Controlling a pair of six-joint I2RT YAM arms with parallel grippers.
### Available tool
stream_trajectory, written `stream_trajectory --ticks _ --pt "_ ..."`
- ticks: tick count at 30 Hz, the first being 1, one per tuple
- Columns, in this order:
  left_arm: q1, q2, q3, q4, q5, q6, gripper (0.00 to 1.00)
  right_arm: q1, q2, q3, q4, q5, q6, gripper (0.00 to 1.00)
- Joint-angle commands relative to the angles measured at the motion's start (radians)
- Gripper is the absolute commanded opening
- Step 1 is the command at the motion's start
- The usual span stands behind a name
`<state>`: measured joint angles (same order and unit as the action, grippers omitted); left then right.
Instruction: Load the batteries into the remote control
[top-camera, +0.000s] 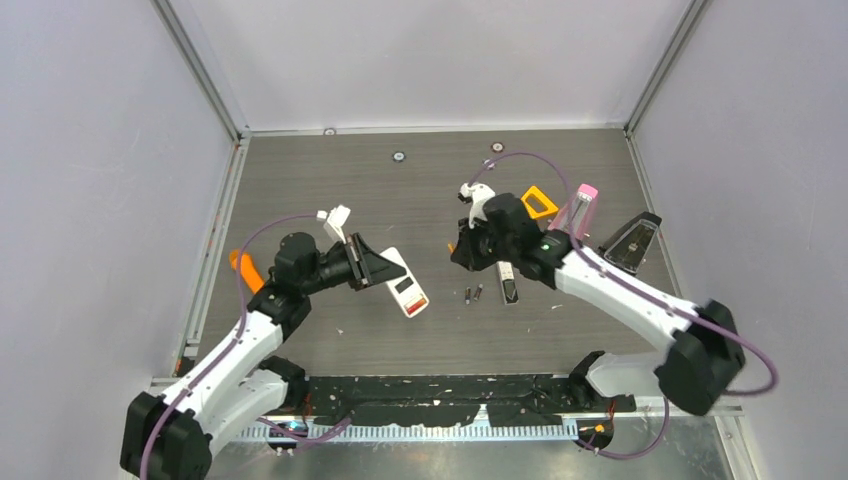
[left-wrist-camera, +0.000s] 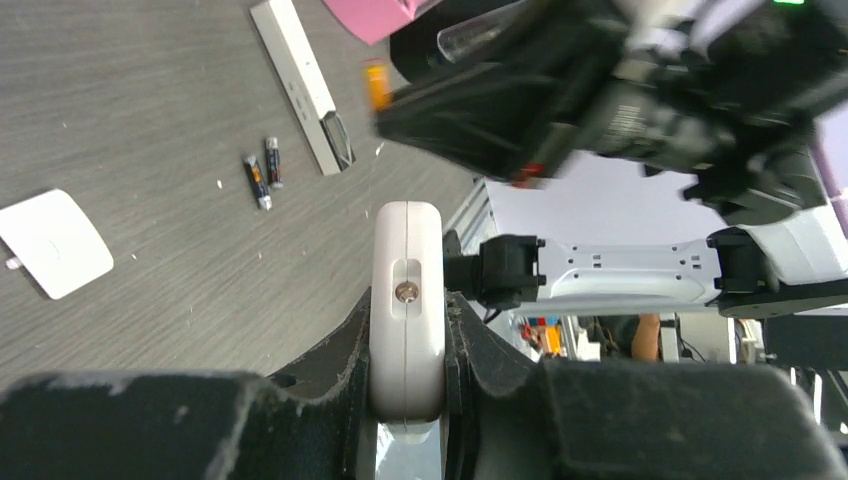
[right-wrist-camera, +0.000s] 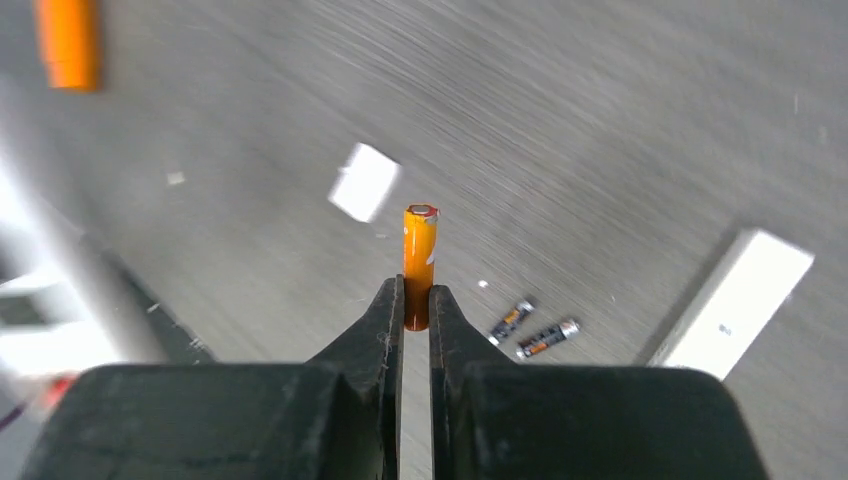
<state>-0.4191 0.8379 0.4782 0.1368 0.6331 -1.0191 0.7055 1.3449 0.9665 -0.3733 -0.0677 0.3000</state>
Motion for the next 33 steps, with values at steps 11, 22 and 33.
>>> stream_trajectory --ticks 11,22,33 --pt "-0.031 0.272 0.101 0.277 0.365 -0.094 0.0 0.128 -0.468 0.03 -0.115 -0.306 -0.55 0.05" --pt "-0.13 0.474 0.098 0.666 0.463 -0.293 0.0 0.488 -0.27 0.352 -0.514 0.03 -0.623 0.05" --pt "-0.156 0.549 0.093 0.722 0.487 -0.351 0.0 0.596 -0.099 0.467 -0.664 0.203 -0.621 0.06"
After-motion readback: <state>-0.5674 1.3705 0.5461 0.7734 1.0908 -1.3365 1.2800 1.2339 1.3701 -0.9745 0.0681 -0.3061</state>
